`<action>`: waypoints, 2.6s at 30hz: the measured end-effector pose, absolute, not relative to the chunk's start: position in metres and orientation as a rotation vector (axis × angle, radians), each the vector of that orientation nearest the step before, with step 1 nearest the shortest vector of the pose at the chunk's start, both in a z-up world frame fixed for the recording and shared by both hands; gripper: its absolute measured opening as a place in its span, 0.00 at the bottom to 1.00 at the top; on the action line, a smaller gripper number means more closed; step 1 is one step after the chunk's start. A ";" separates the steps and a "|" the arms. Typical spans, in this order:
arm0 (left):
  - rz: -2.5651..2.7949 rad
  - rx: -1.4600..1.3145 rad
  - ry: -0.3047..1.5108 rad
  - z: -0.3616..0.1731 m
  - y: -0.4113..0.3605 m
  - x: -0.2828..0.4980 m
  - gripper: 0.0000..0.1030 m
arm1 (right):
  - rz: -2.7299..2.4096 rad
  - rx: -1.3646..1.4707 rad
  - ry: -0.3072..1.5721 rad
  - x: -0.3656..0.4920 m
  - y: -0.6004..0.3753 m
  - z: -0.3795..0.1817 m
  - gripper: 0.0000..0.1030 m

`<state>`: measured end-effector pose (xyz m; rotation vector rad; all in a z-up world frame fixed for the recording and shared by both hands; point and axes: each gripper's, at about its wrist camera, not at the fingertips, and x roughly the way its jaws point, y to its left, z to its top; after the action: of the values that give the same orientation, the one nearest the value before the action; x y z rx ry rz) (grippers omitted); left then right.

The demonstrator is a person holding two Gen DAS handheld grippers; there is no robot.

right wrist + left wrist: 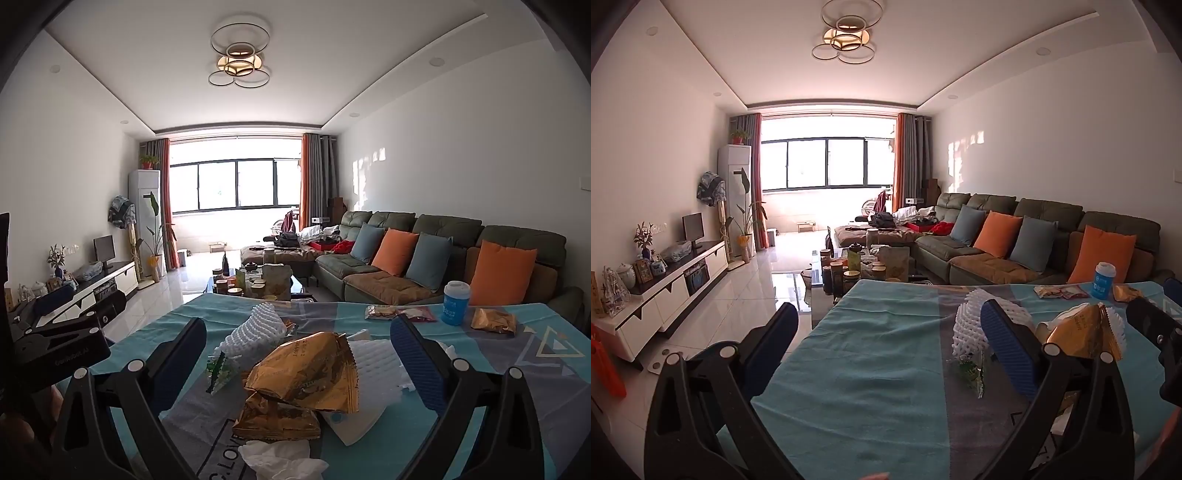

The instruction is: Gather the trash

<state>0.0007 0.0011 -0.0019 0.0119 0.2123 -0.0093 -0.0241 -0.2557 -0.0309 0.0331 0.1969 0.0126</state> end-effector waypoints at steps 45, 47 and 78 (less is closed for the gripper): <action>-0.005 0.001 0.210 -0.005 -0.004 0.003 0.95 | 0.014 0.041 0.186 -0.026 -0.257 -0.032 0.93; -0.005 0.006 0.205 -0.005 -0.002 0.002 0.95 | 0.014 0.041 0.185 -0.026 -0.257 -0.032 0.94; -0.006 0.002 0.208 -0.004 -0.003 0.004 0.95 | 0.014 0.047 0.186 -0.027 -0.257 -0.032 0.94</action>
<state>0.0041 -0.0026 -0.0043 0.0016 0.2082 -0.0062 -0.0266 -0.2569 -0.0324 0.0469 0.1859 0.0141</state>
